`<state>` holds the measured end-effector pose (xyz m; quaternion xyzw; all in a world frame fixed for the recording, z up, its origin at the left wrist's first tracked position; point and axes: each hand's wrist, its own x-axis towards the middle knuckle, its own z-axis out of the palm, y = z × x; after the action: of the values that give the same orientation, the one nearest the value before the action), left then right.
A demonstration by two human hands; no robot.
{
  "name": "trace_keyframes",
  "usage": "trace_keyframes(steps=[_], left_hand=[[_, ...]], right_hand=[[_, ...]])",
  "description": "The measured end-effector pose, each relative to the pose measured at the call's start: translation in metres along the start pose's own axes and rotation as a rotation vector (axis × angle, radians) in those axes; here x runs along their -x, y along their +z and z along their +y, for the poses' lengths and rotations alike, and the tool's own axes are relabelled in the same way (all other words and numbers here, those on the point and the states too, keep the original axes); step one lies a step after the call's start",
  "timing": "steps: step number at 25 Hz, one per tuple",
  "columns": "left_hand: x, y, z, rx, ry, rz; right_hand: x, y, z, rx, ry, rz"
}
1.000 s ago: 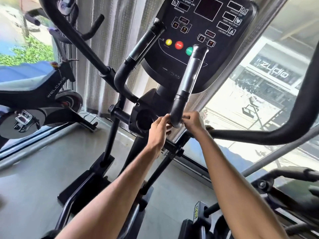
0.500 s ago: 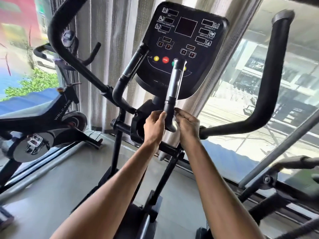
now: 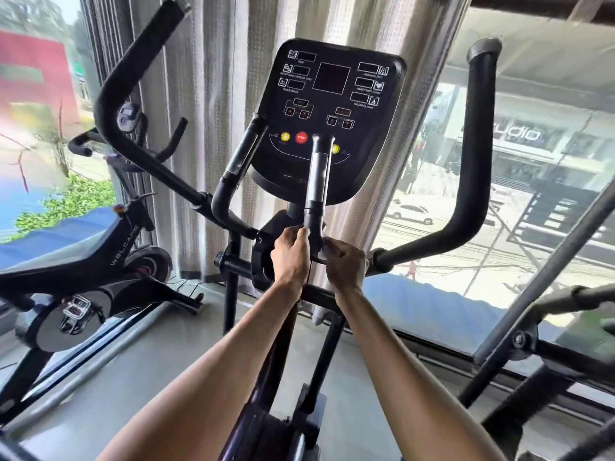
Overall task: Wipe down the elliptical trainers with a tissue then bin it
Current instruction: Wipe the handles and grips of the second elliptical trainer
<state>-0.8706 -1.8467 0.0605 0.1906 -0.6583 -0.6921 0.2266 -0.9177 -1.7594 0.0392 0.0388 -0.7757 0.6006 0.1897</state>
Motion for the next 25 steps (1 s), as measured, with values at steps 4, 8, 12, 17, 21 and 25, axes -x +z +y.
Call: trace_keyframes(steps=[4, 8, 12, 17, 21, 25], left_hand=[[0.003, 0.001, -0.002, -0.014, 0.004, 0.018], [0.006, 0.004, -0.004, -0.033, -0.002, -0.004], [0.014, 0.008, -0.019, -0.034, -0.021, -0.046], [0.039, 0.018, -0.035, -0.044, -0.026, -0.044], [0.081, 0.041, -0.025, -0.02, 0.011, -0.066], [0.129, 0.052, -0.024, 0.015, 0.022, -0.038]], right_hand=[[0.005, 0.0, 0.008, 0.028, 0.046, 0.025], [0.0, -0.013, 0.005, -0.027, 0.108, -0.073], [0.003, -0.032, 0.014, 0.006, 0.208, -0.201], [0.017, -0.068, 0.021, -0.275, 0.223, -0.301], [0.019, -0.111, 0.028, -0.329, 0.274, -0.389], [0.034, -0.155, 0.025, -0.409, 0.268, -0.585]])
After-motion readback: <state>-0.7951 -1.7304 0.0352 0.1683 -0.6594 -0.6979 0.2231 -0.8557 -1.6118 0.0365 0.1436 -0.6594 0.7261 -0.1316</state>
